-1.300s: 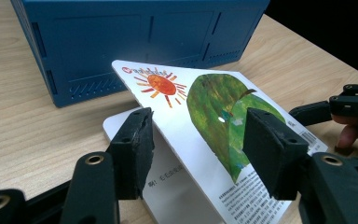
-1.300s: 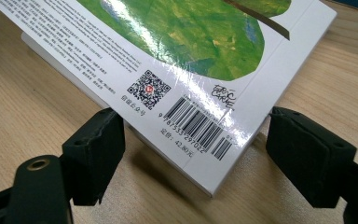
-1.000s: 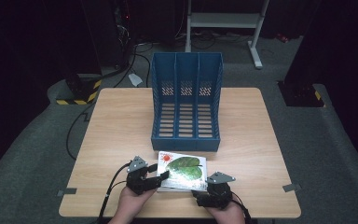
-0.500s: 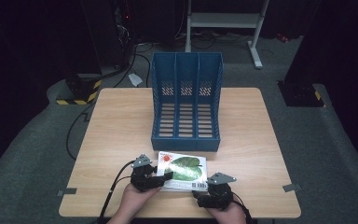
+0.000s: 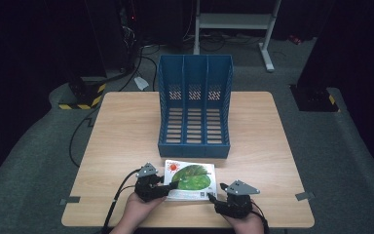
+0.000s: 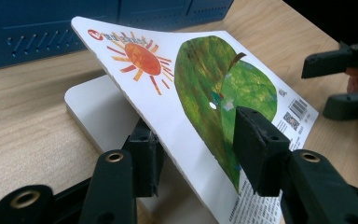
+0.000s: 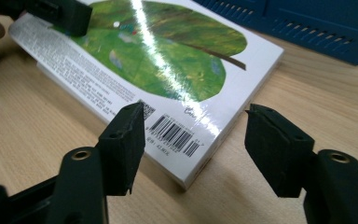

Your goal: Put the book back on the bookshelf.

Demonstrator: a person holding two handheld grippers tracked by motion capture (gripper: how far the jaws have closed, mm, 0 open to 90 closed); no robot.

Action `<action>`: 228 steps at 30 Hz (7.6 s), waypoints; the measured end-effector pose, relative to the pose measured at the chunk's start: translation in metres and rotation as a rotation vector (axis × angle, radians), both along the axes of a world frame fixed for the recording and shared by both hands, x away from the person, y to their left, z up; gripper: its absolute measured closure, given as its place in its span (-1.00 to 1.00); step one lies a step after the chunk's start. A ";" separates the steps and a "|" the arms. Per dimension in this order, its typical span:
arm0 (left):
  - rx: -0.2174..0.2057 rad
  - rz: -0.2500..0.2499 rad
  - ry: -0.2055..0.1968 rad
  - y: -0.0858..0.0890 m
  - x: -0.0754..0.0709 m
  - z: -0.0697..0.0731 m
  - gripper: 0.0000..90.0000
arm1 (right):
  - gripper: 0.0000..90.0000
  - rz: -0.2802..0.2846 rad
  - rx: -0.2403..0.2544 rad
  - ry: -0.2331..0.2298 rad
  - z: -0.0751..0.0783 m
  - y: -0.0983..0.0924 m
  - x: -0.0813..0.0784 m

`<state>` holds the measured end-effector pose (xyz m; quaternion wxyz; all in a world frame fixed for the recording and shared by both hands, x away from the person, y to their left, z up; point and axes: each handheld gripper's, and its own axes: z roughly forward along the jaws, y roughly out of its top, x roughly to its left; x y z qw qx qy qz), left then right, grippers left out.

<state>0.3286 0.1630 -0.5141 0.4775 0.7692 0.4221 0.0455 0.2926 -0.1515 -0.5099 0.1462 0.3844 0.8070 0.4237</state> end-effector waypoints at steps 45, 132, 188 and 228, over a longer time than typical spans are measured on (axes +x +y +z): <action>0.050 -0.099 -0.191 0.002 -0.014 0.009 0.42 | -0.19 -0.089 0.063 0.110 -0.004 0.001 0.035; 0.241 -0.062 -0.418 -0.017 -0.022 0.003 0.52 | -0.16 -0.079 0.212 -0.108 0.025 -0.006 0.026; 0.256 0.276 -0.157 0.077 -0.006 -0.012 -0.16 | 0.42 0.175 0.178 -0.177 0.049 -0.015 0.010; 0.263 0.265 -0.127 0.077 -0.003 -0.012 -0.13 | 0.68 0.048 0.057 -0.261 0.057 -0.017 -0.006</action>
